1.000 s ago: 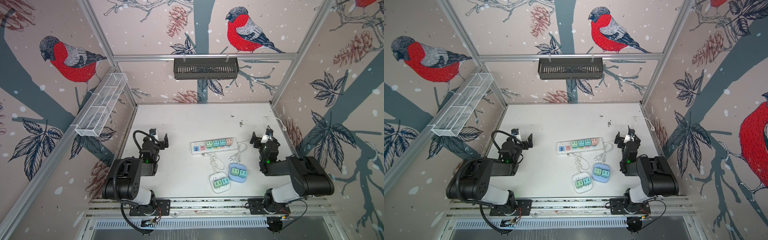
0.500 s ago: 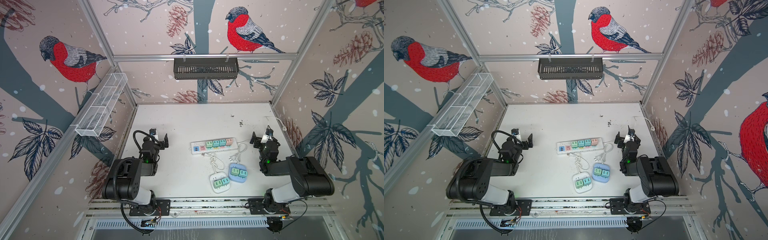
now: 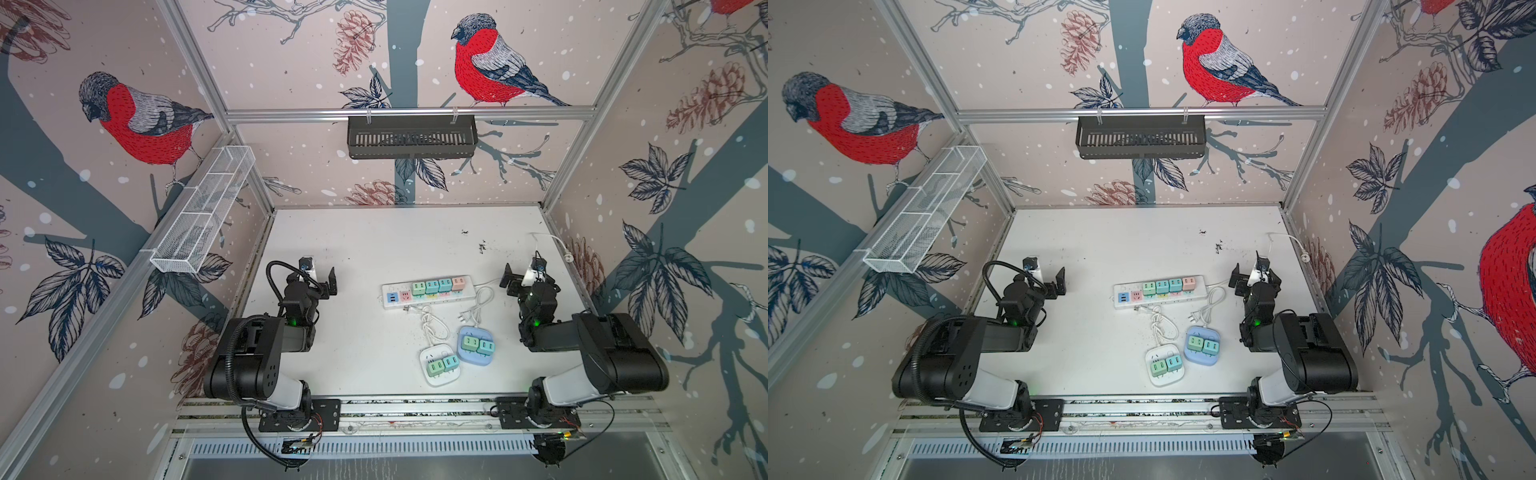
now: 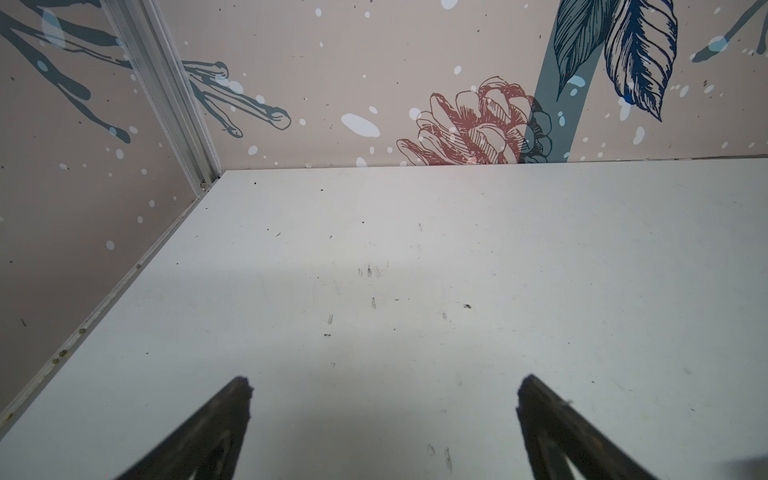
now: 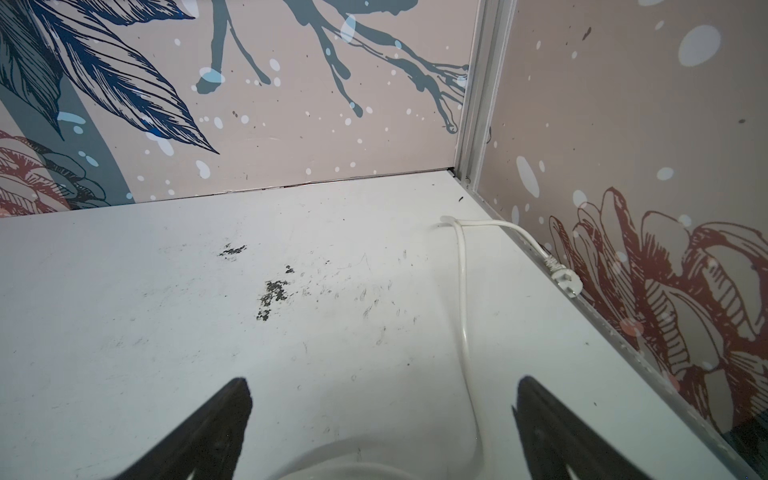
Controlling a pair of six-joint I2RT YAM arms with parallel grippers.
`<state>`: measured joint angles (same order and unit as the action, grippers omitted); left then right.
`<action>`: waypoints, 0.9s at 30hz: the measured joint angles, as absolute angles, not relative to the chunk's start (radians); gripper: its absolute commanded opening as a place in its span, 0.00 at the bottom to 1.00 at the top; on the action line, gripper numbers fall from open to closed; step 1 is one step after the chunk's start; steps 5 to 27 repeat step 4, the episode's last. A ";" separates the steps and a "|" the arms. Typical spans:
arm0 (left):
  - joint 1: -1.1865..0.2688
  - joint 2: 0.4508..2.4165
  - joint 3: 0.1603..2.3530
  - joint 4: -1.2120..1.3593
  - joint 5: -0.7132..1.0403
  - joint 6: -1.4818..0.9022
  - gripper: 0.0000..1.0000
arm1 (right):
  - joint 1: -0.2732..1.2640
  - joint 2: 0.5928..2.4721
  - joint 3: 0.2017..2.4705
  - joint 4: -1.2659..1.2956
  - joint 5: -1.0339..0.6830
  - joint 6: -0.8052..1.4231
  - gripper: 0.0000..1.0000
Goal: Insert the plug
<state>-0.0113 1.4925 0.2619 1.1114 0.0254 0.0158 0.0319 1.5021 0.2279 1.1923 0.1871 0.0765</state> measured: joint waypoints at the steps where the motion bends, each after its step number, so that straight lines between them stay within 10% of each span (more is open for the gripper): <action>1: -0.011 1.493 0.262 1.111 0.025 0.016 0.99 | 0.032 1.502 0.228 1.192 0.187 0.076 1.00; 27: -0.011 1.493 0.262 1.111 0.025 0.016 0.99 | 0.031 1.503 0.230 1.189 0.187 0.076 1.00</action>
